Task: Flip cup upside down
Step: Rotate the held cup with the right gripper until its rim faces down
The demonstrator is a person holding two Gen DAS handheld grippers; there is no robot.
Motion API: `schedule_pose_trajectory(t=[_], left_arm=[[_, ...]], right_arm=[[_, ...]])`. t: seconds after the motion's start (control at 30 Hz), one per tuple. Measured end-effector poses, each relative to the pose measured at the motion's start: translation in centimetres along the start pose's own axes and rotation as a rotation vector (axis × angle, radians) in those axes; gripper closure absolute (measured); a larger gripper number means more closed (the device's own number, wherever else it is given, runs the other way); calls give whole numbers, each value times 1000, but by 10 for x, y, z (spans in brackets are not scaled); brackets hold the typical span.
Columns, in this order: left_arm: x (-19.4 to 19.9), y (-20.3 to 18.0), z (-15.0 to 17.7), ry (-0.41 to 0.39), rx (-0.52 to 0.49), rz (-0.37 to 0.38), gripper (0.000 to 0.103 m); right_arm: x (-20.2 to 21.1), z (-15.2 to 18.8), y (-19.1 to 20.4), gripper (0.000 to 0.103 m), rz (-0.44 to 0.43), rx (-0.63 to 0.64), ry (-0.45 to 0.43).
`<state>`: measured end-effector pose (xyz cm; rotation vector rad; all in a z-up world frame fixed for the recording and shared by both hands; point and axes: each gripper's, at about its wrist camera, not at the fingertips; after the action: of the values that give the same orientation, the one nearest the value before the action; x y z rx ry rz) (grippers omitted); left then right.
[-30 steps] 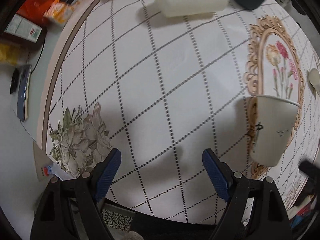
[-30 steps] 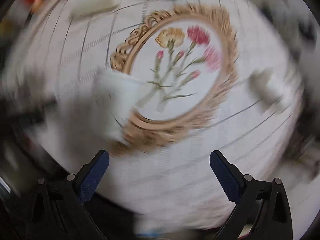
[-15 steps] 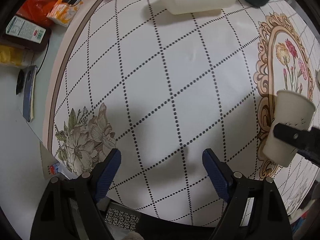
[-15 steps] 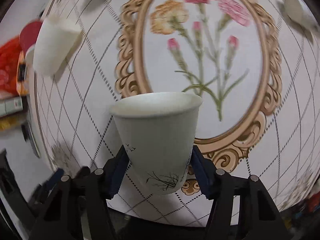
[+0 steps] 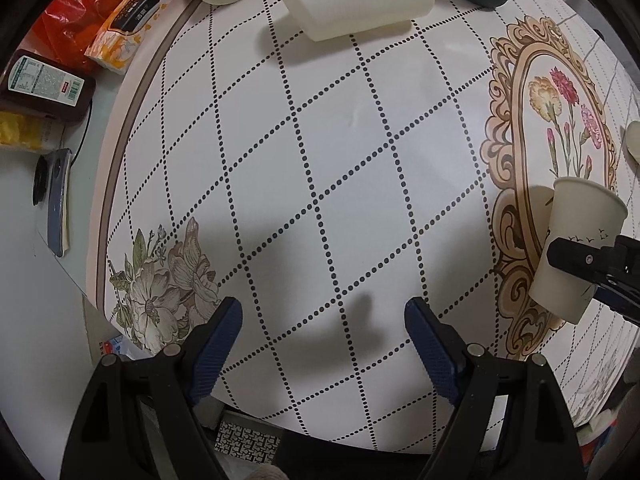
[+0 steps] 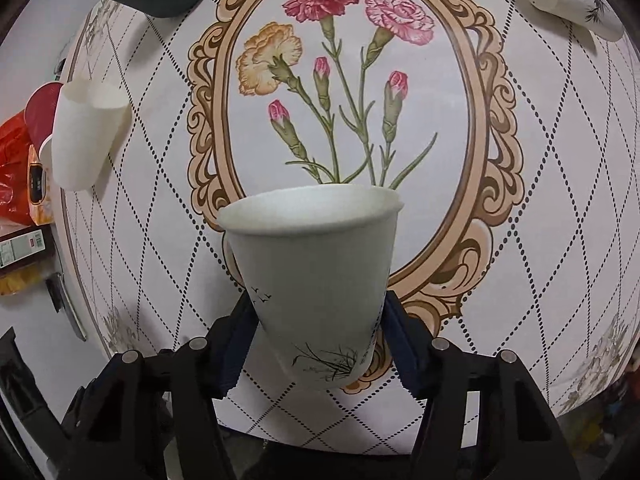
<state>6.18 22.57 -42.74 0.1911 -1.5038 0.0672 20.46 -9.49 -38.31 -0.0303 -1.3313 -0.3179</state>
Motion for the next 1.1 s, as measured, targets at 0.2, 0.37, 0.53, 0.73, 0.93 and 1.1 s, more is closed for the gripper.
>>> schedule_pose_trajectory(t=[0.2, 0.37, 0.53, 0.73, 0.93, 1.1], left_arm=[[3, 7, 2, -4, 3, 5, 20], [7, 9, 4, -21, -1, 15, 20], [4, 21, 5, -27, 39, 23, 20], [-11, 40, 12, -1, 123, 51, 20], [-25, 39, 24, 19, 168, 79, 20], [-30, 35, 26, 18, 180, 91, 20]], right_arm=[[-10, 6, 9, 21, 15, -7, 32], [0, 23, 9, 13, 31, 31, 91], [51, 68, 38, 12, 330, 532, -65], [26, 173, 74, 12, 939, 1741, -321], [-28, 191, 37, 12, 1271, 2487, -249], [-44, 174, 13, 12, 1401, 2882, -161]])
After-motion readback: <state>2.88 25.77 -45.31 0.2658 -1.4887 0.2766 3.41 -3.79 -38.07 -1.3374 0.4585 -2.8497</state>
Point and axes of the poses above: each gripper's, at about its wrist camera, not at the fingertips, and x roughly against the way its jaws point, y to its left, z to its underside, and after that the axes turned 7 degrees about -x, right-handed
